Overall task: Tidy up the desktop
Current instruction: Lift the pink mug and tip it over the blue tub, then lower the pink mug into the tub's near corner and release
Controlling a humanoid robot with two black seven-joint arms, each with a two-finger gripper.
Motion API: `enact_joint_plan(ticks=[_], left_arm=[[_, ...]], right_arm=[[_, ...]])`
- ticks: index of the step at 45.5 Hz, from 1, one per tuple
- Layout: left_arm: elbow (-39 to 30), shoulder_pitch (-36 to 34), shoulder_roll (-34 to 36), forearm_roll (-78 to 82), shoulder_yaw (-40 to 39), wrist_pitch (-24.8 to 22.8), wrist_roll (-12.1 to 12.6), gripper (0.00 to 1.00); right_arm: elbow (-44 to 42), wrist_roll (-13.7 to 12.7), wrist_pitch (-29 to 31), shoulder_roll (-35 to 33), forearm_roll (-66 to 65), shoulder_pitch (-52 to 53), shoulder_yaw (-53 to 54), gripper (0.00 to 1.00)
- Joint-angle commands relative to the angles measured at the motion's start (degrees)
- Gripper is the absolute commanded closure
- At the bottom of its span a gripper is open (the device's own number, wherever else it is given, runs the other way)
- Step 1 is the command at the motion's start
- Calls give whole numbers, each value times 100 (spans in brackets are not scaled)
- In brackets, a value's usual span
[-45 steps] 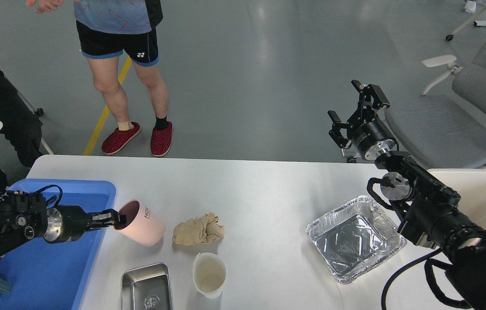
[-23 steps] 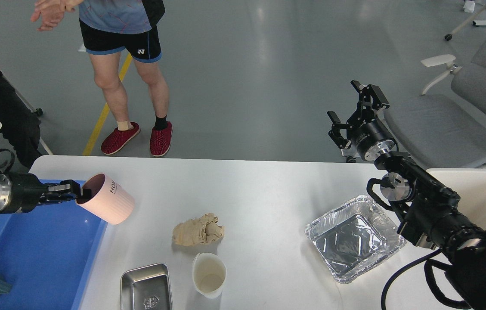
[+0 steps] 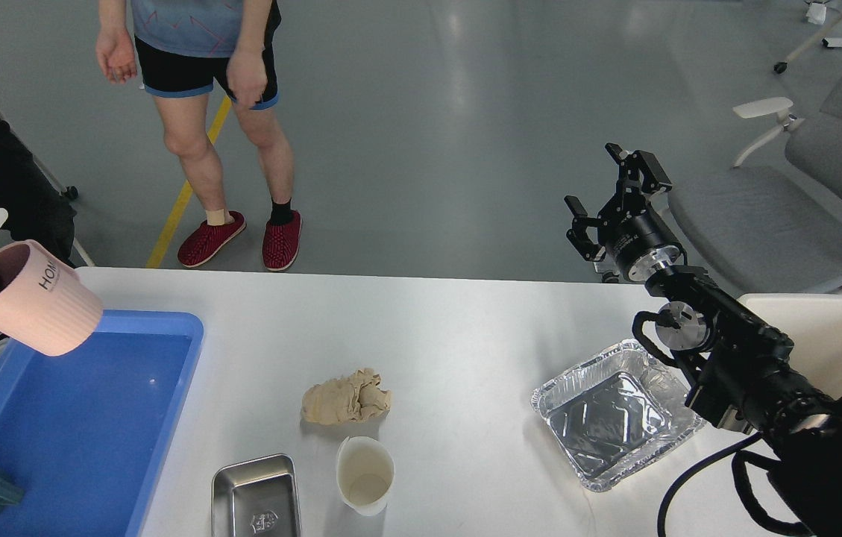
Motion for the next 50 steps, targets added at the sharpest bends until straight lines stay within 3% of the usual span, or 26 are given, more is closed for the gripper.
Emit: enact_joint_plan(ticks=[1, 15, 22, 34, 42, 50], left_arm=[[-1, -532, 127, 219, -6, -391, -33, 100], [-10, -366, 48, 457, 64, -348, -15, 100], [-10, 328, 13, 782, 64, 21, 11, 100], [34, 1998, -813, 799, 55, 1269, 64, 100], [34, 2508, -1253, 931, 82, 1472, 187, 100], [43, 2755, -1166, 1590, 82, 1507, 125, 100]], right_arm=[[9, -3, -4, 77, 0, 0, 0, 0], [9, 6, 5, 112, 0, 8, -9, 0], [9, 6, 5, 139, 0, 0, 0, 0], [0, 15, 5, 191, 0, 8, 0, 0], [-9, 15, 5, 156, 0, 0, 0, 0], [-9, 15, 5, 165, 0, 8, 0, 0]])
